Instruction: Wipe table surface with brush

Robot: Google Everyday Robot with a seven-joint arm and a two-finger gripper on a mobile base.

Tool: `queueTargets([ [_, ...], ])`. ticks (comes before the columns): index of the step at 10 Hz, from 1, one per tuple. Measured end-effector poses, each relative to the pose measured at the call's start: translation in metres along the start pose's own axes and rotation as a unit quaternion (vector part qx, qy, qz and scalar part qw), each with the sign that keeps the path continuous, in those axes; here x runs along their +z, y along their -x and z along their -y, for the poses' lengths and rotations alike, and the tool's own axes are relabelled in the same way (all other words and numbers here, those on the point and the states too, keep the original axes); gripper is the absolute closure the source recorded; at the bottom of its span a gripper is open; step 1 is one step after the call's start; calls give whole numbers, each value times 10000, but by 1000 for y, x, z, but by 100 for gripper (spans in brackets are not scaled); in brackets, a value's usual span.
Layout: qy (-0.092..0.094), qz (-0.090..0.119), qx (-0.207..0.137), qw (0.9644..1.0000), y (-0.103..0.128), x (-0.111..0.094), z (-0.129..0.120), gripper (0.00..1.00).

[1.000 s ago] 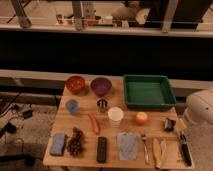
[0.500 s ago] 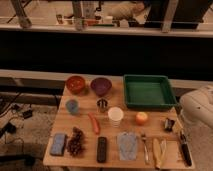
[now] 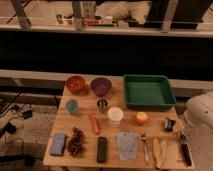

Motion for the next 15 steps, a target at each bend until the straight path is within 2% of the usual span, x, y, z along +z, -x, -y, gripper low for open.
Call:
queueTargets([
  [4,283,27,173,9994,-14,14,5,20],
  [13,298,35,170,9994,-12,14,3,20],
  [15,387,-106,174,9990,-18,22,-3,20],
])
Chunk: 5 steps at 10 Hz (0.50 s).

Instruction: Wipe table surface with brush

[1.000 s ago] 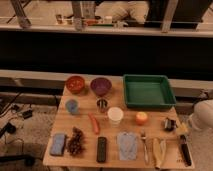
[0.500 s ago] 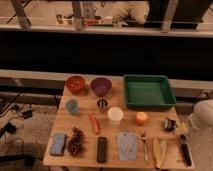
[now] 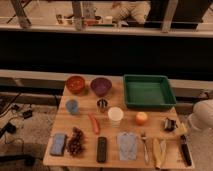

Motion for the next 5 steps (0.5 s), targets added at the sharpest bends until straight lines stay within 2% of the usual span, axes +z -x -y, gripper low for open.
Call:
queueTargets([
  [3,154,-267,-44,9995,-12,35,-22,20],
  [4,160,-275,-51,9995,-12,36,-23,20],
  [5,169,-160,-195,9995,-1,46,-34,20],
])
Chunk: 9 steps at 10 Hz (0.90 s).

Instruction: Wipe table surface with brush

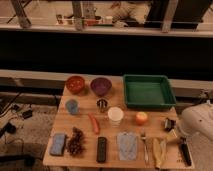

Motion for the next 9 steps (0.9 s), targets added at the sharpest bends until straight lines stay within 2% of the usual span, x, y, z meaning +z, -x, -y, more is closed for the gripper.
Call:
queueTargets([
  [3,-2,77,32,10000,9,4,8,20],
  [7,-5,-139,94,9999,7,28,17,20],
  [8,-17,-182,90,9998,5,33,18,24],
  [9,-23,-191,88,9998,4,34,19,32],
])
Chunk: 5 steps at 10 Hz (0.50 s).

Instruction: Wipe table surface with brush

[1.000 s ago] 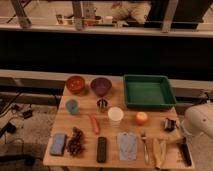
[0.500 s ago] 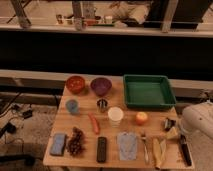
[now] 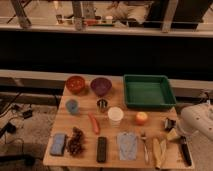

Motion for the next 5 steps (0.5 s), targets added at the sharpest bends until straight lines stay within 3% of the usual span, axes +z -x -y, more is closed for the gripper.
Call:
queueTargets([
  [5,71,91,24,9999,0,-5,3,82],
])
